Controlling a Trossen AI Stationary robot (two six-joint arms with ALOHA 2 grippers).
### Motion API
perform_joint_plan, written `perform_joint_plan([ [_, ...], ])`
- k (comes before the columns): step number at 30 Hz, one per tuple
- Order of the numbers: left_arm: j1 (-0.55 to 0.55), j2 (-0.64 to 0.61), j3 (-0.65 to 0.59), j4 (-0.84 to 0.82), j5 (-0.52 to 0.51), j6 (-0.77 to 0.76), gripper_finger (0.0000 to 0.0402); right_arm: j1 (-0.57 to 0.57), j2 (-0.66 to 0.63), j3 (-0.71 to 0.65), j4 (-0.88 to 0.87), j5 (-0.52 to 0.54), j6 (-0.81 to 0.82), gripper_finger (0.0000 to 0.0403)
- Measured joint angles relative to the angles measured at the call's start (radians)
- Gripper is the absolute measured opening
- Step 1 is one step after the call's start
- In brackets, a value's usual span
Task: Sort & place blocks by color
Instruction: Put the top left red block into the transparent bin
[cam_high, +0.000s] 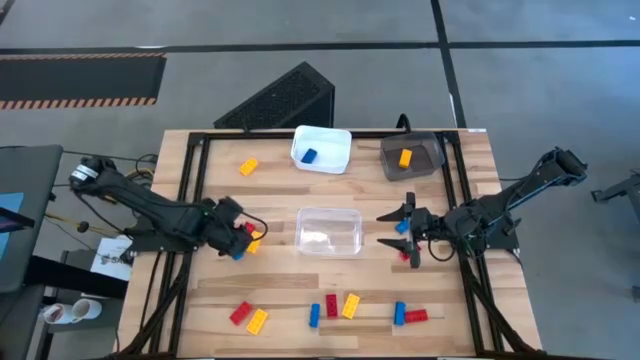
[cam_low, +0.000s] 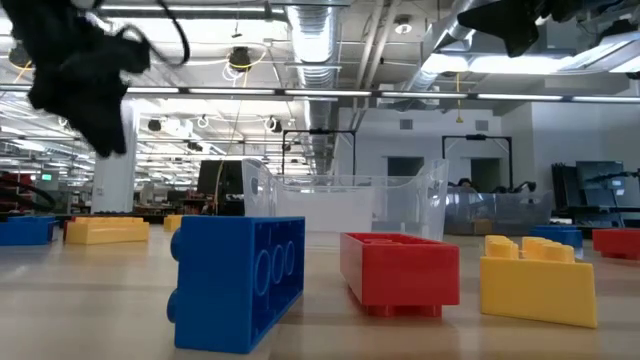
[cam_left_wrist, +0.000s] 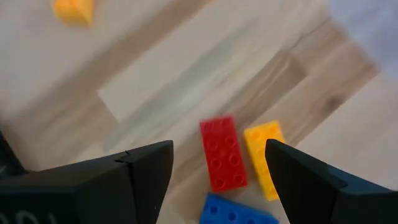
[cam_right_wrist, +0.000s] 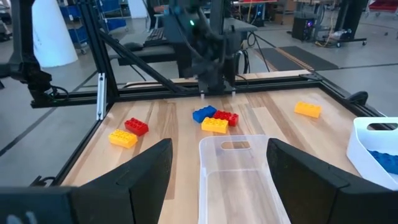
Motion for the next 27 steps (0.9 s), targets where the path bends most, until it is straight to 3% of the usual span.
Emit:
perform_joint_plan([
  [6, 0.027, 0.0, -0.141, 0.164, 0.079, -0.007, 0.0241, 0.0, 0.0, 0.0, -0.001, 0.0, -0.008, 0.0283],
  [18, 0.028, 0.007, -0.217, 0.275, 0.088, -0.024, 0.0241, -0.001, 0.0, 0.0, -0.007, 0.0, -0.011, 0.0283],
  [27, 0.028, 0.149, -0.233, 0.365, 0.105, -0.019, 0.0241, -0.001, 0.0, 0.0, -0.018, 0.0, -0.011, 0.0283],
])
